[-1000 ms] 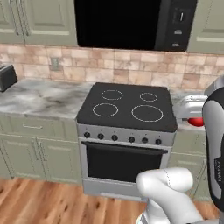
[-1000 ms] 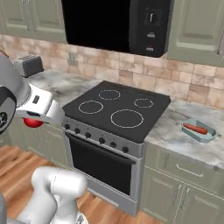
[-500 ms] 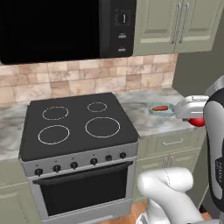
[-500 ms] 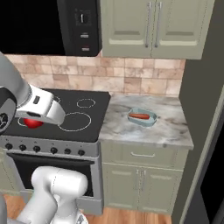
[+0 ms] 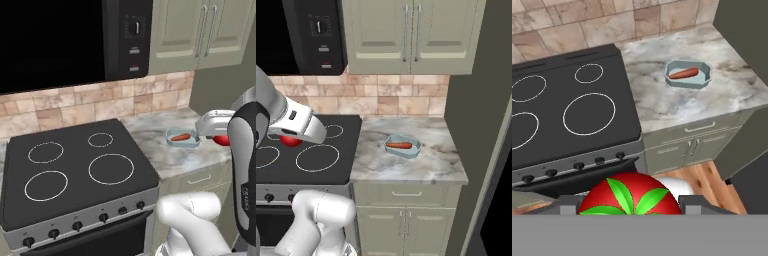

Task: Take the tomato and carrot out of the freezer and place them in the tupperware container on the counter. Then put the tupperware containing the vegetables back in the freezer.

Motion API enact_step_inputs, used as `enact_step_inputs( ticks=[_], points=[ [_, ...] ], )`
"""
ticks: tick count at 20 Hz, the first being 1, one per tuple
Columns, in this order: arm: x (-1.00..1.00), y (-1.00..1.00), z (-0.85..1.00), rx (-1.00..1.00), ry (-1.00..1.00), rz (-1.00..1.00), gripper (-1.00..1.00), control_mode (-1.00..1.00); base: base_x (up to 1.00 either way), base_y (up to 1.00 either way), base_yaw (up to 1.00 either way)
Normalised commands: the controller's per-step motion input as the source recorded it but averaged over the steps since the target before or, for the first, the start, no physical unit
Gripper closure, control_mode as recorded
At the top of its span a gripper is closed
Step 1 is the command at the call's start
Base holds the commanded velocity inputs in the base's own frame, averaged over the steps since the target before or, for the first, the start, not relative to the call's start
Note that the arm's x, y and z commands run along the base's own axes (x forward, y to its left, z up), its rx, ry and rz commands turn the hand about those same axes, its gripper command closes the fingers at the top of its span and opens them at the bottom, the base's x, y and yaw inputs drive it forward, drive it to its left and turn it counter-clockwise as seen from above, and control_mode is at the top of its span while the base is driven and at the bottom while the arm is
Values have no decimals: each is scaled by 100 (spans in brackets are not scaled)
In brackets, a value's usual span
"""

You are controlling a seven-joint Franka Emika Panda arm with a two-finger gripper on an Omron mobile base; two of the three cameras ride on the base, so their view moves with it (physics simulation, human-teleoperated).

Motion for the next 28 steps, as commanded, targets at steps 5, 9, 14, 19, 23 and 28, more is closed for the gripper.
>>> enact_step_inputs(
  ticks=[5,9,14,19,23,28],
  points=[
    [0,0,0,0,0,0,100,100,49,-38,12],
    [0,0,0,0,0,0,100,100,31,-46,15],
    [0,0,0,0,0,0,100,100,35,-42,7],
    [0,0,0,0,0,0,100,100,57,-29,0],
    [0,0,0,0,0,0,100,100,54,-20,0],
    [16,-24,-29,0,1,0,100,-100,18,-6,0]
  ],
)
